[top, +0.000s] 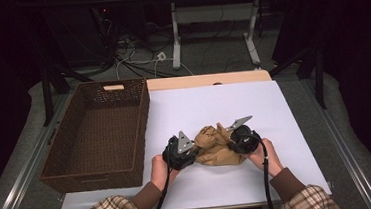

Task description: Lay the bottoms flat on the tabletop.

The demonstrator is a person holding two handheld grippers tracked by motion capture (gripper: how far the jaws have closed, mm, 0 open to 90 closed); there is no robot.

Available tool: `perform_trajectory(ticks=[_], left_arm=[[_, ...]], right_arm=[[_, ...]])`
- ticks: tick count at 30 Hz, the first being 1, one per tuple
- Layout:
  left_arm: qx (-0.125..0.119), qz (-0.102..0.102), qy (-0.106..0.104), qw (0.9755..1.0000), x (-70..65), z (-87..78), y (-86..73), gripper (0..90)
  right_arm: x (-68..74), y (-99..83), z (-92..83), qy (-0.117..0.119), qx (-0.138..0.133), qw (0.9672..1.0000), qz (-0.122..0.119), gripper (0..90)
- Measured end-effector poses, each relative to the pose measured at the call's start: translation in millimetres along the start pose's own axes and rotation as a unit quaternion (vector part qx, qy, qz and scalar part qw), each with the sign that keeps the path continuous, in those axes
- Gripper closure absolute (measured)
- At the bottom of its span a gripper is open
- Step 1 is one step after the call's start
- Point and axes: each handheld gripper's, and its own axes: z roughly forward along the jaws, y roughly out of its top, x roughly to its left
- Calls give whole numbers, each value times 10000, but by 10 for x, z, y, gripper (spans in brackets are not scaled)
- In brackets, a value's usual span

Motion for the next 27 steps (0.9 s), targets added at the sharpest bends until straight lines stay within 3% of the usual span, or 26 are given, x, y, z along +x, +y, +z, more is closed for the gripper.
perform_trajectory(ticks=[7, 12, 16, 19, 22, 24, 27], left_arm=[[2, 21, 75, 10000, 1, -16, 6, 592], [-58, 67, 79, 9999, -18, -83, 40, 488], [-159, 172, 67, 9997, -75, -142, 90, 453], [-207, 309, 32, 9993, -132, -157, 124, 455], [-325, 500, -33, 9982, -191, -174, 145, 556], [-211, 628, -86, 9978, -214, -140, 157, 567], [9, 608, -112, 9981, -207, -35, 133, 563]], right_arm=[[15, -44, -86, -6, 60, 10000, 40, 803], [-26, -15, -57, -74, -79, 9999, -10, 602], [-62, 41, -1, -101, -158, 9998, -18, 505], [-88, 103, 49, -70, -135, 9999, -28, 497], [-88, 135, 95, -42, -137, 9999, -76, 504], [-97, 143, 114, -6, -114, 9999, -93, 518], [-116, 155, 168, 90, -85, 9999, -43, 540]])
